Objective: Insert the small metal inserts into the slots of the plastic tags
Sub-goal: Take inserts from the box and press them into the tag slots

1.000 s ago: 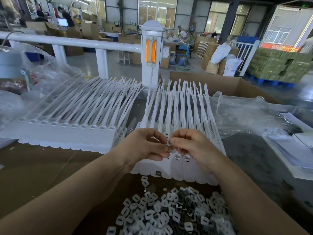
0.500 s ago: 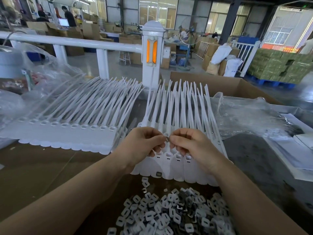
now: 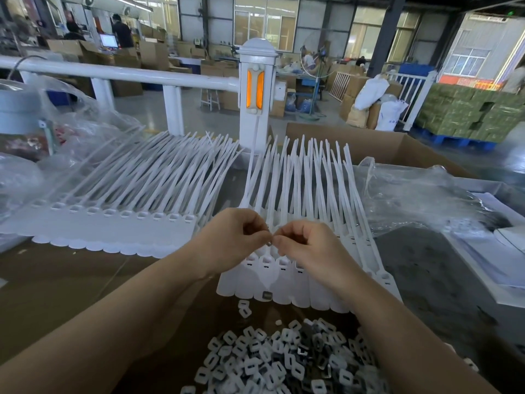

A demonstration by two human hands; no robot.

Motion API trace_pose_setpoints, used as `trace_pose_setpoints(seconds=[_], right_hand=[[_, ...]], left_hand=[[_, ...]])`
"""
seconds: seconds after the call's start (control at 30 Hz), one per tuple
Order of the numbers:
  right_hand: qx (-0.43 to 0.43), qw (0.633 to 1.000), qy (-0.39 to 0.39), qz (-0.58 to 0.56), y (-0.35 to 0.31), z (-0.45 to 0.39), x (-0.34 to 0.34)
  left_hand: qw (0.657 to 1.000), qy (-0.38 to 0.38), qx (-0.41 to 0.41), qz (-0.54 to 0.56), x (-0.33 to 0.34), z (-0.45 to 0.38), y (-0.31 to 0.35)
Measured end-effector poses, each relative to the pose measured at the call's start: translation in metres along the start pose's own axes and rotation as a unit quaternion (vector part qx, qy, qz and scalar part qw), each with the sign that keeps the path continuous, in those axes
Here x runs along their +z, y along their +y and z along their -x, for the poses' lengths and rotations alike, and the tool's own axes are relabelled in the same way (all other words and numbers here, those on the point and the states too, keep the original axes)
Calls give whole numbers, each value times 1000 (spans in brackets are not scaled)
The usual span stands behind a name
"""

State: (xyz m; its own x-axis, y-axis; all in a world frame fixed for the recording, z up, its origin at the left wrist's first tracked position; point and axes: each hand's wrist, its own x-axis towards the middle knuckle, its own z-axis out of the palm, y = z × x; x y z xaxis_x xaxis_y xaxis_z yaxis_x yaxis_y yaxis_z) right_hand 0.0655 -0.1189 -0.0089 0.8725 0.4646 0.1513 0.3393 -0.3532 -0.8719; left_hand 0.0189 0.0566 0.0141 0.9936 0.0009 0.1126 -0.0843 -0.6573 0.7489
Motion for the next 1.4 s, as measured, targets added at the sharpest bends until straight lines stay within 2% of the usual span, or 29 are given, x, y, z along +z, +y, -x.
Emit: trace_pose_setpoints(seconds=[0.1,0.17,0.27,0.53,0.77,0.93,1.13,1.4], right_hand=[[20,999,37,-16,3,-1,0],[39,999,31,-15,5,-1,0],[38,999,12,8,6,-1,0],[30,999,-1,41,5,-1,0],[26,998,-8,50,4,0,0],[23,998,-8,58,3,0,0],[20,998,-10,62,4,1,0],[23,998,-12,61,6,1,0]], left_hand=[[994,5,-94,53,-10,-3,-6],[983,-6,-155,94,-12,-4,-8],[980,-32,-180,81,-5,-4,-11],[988,-7,-150,-23,5,-6,-16],[987,-24,-101,-120,7,-4,-18],[984,-58,-99,-137,2,-7,-21],[987,-49,-121,-98,5,-8,-22],[985,-50,-112,-123,5,-8,-23]])
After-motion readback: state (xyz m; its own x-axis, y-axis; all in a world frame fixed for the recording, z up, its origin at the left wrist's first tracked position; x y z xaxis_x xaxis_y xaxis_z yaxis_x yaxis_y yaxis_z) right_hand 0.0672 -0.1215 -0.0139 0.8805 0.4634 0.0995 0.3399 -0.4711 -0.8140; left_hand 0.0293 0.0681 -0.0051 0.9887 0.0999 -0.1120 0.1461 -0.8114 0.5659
